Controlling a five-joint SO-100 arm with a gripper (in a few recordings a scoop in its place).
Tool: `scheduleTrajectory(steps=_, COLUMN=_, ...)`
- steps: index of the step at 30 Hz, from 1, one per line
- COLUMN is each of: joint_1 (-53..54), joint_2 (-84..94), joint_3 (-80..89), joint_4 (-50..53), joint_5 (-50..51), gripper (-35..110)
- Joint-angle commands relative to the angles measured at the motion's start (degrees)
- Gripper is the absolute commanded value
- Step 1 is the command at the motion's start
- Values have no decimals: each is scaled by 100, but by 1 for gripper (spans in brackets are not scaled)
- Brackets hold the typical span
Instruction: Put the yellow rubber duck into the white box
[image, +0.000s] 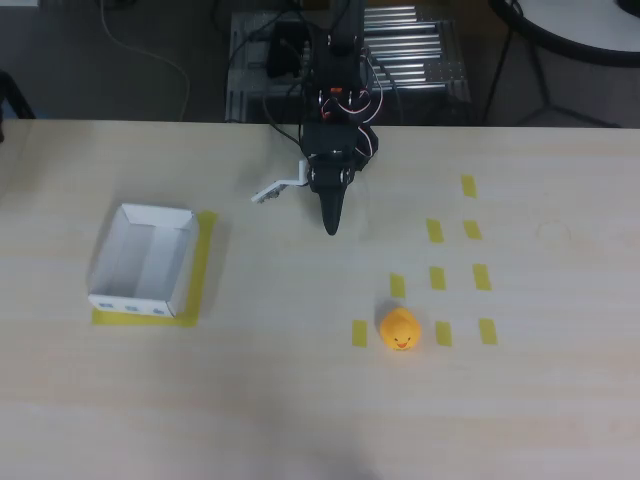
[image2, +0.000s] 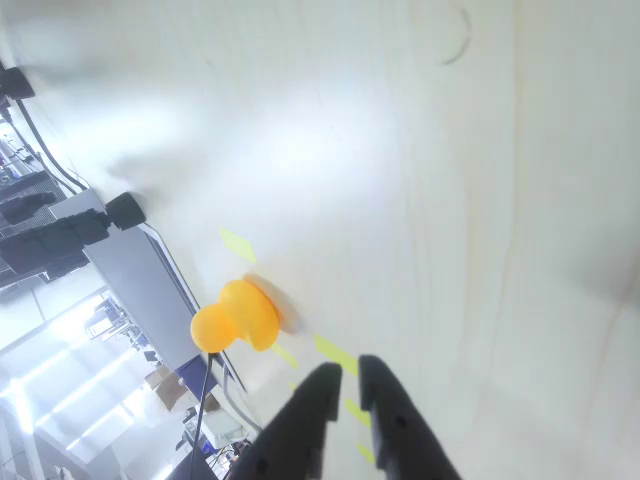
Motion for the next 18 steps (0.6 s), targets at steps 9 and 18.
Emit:
scheduleTrajectory(steps=9, joint_1=-26, joint_2=290, joint_3=79, joint_4=0, joint_5=-26, gripper=0)
scheduleTrajectory(steps=18, joint_1=18, joint_2=-4456, joint_3=-4579, joint_4=290, joint_5=-721, gripper=0)
